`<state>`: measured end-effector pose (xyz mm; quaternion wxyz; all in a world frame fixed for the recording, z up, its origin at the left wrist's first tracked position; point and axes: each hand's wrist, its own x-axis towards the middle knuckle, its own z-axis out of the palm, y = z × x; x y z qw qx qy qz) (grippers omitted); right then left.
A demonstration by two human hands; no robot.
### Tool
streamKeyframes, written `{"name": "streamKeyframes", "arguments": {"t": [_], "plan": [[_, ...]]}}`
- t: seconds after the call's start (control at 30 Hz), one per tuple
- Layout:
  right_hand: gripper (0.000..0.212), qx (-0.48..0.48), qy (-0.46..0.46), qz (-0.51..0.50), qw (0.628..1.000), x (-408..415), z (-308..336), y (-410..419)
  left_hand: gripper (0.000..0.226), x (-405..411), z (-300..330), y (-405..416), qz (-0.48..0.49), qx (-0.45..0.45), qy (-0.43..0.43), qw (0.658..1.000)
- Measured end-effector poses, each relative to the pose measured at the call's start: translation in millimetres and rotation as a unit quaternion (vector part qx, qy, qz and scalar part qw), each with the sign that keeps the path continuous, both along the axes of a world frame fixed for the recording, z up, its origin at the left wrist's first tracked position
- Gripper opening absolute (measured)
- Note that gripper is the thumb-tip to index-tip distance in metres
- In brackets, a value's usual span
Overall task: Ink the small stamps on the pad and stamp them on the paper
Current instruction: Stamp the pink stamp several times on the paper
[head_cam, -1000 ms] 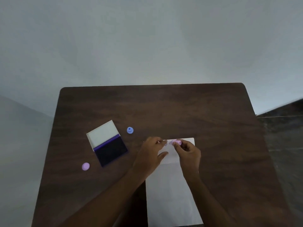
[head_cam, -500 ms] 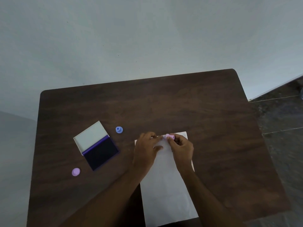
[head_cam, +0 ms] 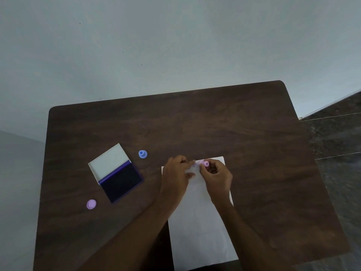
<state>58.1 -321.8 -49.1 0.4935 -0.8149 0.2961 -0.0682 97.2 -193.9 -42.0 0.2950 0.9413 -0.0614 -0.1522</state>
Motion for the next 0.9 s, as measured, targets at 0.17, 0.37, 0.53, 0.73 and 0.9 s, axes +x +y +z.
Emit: {"name": "streamKeyframes", "arguments": {"t": [0.17,0.37,0.53,0.73,0.9], "plan": [[0.006,-0.001,-0.006,-0.006,1.0,-1.3,-2.5,1.7,0.037,-1.0,-2.5,1.1,-0.008,-0.001,0.001,1.0],[0.014,-0.019,0.003,-0.008,1.0,-2.1,-6.7,2.4,0.039,-2.1,-3.4,2.2,-0.026,-0.009,-0.006,1.0],[0.012,-0.044,0.019,0.016,0.999,1.7,-7.5,4.9,0.038,-3.3,-3.3,2.7,-0.027,-0.013,-0.027,0.999],[0.017,-0.056,0.044,0.024,0.997,3.9,-9.7,6.3,0.037,-3.2,-3.1,1.9,-0.025,-0.009,-0.029,0.999],[0.021,-0.054,0.057,0.023,0.997,4.1,-12.8,5.7,0.037,-2.2,-4.8,1.7,-0.04,0.003,-0.034,0.999]]}}
